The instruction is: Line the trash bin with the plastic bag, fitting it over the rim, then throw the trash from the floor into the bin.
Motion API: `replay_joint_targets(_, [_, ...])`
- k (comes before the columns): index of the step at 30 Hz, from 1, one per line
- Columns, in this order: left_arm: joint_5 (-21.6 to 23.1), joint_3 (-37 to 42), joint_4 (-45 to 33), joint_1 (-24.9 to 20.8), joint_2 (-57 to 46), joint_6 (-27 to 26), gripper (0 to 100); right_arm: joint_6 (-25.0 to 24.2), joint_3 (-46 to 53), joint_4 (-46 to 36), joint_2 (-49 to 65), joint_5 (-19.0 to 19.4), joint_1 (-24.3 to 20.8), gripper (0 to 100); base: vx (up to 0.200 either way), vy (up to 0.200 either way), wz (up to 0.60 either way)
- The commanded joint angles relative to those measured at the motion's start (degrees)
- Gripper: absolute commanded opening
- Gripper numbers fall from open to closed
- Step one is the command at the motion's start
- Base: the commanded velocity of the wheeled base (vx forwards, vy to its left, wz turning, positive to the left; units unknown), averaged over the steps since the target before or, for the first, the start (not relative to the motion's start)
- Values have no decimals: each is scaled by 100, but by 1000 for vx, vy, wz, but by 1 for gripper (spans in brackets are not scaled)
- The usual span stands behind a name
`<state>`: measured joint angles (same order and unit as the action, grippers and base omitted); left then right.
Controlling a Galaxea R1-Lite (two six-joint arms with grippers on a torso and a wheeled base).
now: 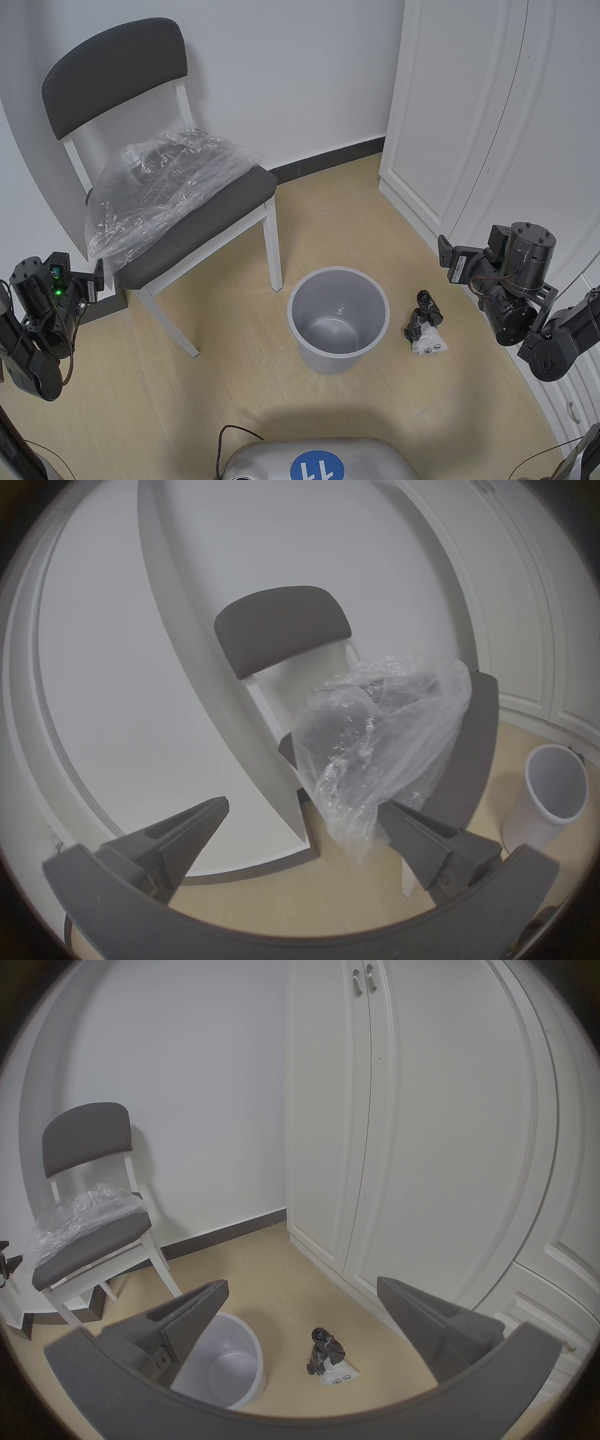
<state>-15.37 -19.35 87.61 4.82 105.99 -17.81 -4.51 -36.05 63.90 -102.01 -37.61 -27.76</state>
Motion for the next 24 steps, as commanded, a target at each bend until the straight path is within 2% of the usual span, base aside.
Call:
replay_joint_targets(1, [43,203,1,-244,10,-3,100,3,1,-1,6,-1,-19,100,0,0,0])
replay_joint_targets(6, [52,282,10,-473,212,-3,100,3,10,-9,15,-1,-19,100,0,0,0])
replay_joint_targets(12, [52,168,10,-394,441,-3,100,3,10,-1,32,-1,-19,100,0,0,0])
replay_joint_targets(24, [131,-342,10,336,458,6,100,3,10,-1,41,-1,-37,100,0,0,0])
